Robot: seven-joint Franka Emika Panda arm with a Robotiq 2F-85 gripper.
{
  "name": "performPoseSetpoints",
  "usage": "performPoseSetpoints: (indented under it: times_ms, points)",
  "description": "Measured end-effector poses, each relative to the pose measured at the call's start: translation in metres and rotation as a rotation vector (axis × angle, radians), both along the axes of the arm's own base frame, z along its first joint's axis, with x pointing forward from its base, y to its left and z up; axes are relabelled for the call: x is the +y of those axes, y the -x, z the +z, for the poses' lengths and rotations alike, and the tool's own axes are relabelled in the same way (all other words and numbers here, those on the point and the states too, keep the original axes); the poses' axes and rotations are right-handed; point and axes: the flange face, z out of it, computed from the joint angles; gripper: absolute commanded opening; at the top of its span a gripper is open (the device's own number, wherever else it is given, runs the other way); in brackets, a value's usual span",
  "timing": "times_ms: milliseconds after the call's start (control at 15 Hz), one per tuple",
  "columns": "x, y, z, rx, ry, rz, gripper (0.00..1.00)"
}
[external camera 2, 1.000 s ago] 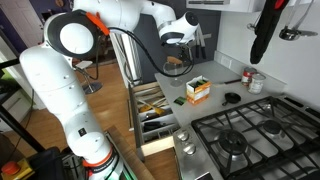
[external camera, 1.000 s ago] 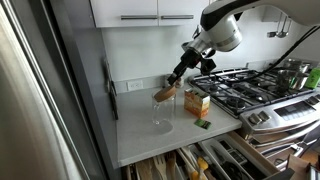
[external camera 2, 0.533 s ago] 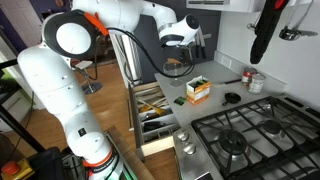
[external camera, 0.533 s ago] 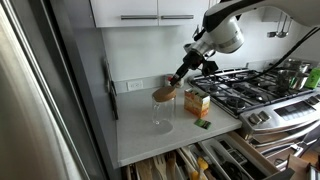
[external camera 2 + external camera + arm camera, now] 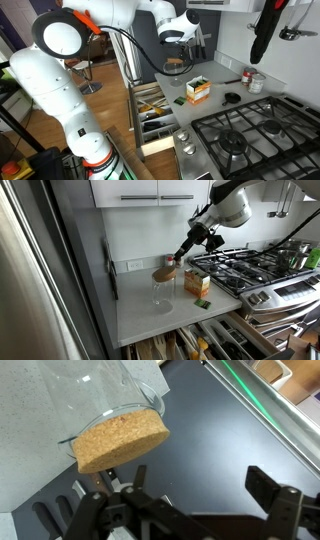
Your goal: Pick up the brown lid and put it on the clear jug
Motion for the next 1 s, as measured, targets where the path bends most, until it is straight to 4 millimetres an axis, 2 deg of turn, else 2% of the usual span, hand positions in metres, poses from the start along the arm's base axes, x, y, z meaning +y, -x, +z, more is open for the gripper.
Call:
performPoseSetpoints:
  times_ms: [400, 1000]
  points:
    - [0.002, 0.007, -0.024, 0.062, -0.003, 0.014, 1.0]
    - [0.004, 0.005, -0.03, 0.071, -0.05, -0.002, 1.0]
